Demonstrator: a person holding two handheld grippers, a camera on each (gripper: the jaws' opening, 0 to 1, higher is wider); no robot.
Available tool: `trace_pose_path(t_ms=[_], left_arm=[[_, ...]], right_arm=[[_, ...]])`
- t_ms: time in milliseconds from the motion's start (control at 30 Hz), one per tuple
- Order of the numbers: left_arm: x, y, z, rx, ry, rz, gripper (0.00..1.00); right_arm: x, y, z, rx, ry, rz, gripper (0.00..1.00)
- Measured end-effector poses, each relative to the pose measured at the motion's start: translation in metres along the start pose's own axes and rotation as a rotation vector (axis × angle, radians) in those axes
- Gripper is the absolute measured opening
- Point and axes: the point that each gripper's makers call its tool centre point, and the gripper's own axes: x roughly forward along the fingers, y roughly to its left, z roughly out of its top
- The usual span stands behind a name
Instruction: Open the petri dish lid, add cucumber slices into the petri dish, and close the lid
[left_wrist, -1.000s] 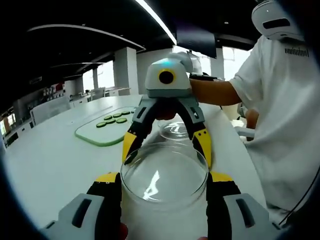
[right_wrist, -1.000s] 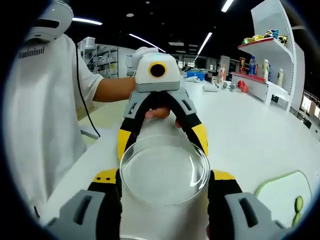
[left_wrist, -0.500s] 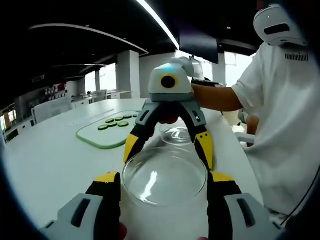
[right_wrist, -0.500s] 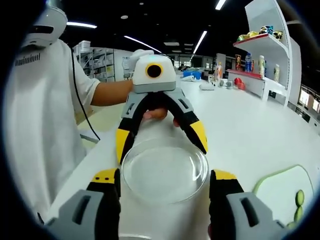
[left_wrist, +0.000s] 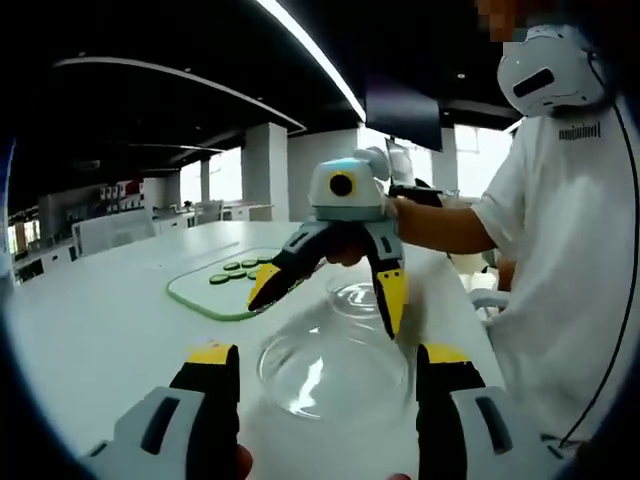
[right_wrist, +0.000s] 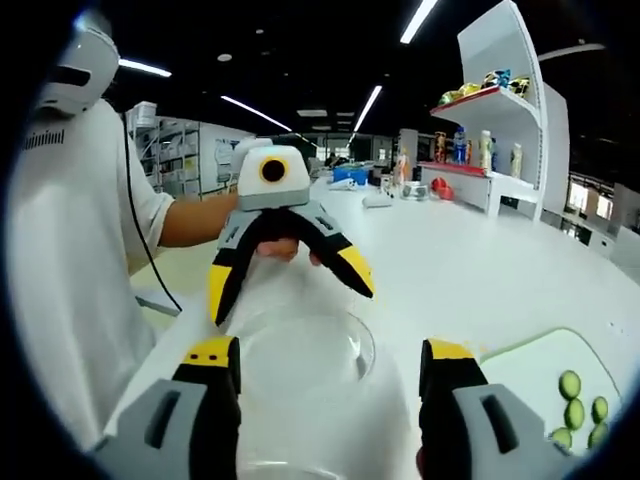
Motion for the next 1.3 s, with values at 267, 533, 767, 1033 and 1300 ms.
trace_pose_path(t_ms=[267, 533, 767, 1033, 1300], left_arm=[[-0.004, 0.011, 0.019, 0.008, -0.047, 0.086, 0.71], [-0.002, 0.016, 0.026, 0.023, -0.041, 0.116, 0.7], [0.006, 0.017, 0.041, 0.034, -0.066, 0.14, 0.69], [0.008, 0.024, 0.059, 0.04, -0.106, 0.198, 0.7], [0.006, 0.031, 0.07, 0.051, -0.151, 0.247, 0.7]], right_arm=[[-0.026, -0.013, 0.01, 0.006, -0.046, -0.107, 0.72], [-0.056, -0.03, 0.023, -0.003, -0.09, -0.229, 0.72], [-0.088, -0.038, 0.029, -0.019, -0.122, -0.313, 0.73], [-0.13, -0.044, 0.036, 0.007, -0.176, -0.423, 0.73], [-0.17, -0.048, 0.036, 0.012, -0.197, -0.521, 0.73]])
